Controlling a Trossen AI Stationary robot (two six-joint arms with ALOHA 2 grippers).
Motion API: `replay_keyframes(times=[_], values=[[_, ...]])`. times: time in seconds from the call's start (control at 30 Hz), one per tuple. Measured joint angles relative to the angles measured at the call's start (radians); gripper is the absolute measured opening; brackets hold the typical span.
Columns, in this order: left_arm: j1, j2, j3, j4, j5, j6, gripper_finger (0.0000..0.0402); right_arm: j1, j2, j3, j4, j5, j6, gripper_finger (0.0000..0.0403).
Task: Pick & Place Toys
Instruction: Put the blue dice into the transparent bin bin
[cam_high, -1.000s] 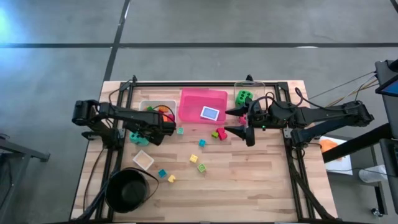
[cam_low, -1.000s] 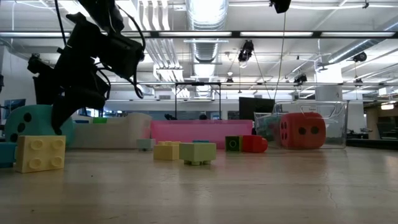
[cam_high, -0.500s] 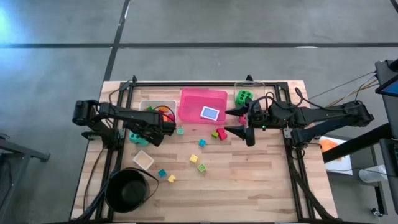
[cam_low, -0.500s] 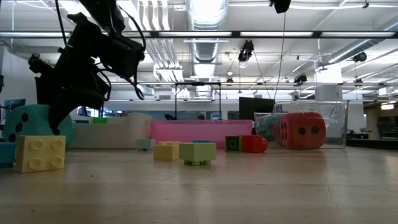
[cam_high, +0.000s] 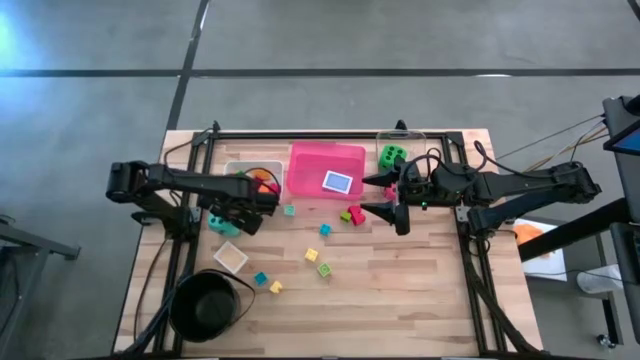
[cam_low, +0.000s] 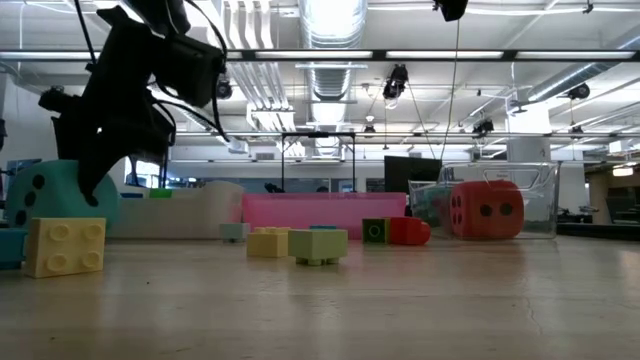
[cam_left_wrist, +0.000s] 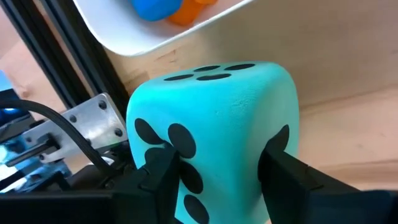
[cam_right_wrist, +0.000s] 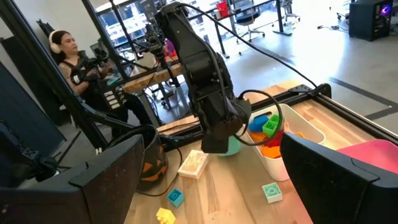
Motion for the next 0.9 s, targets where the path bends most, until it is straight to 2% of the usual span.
replay_keyframes(times=[0.33, 0.5, 0.63, 0.77, 0.9], values=[[0.0, -0.143, 0.025, -0.016, 0.021, -0.004, 0.0156, 0.0, 0.0, 0.0, 0.001, 0.001, 0.0, 0.0369], [0.0, -0.207, 0.051, -0.015, 0.018, -0.004, 0.0132, 0.0, 0.0, 0.0, 0.016, 0.001, 0.0, 0.0369], [0.0, -0.25, 0.082, -0.004, 0.021, -0.003, 0.0131, 0.0, 0.0, 0.0, 0.017, 0.003, 0.0, 0.0369], [0.0, -0.303, 0.113, 0.064, 0.026, -0.002, 0.0128, 0.0, 0.0, 0.0, 0.018, 0.006, -0.026, 0.0369], [-0.001, -0.363, 0.135, 0.218, 0.054, 0.014, 0.0128, -0.001, 0.0, 0.0, 0.018, 0.006, -0.094, 0.0369]])
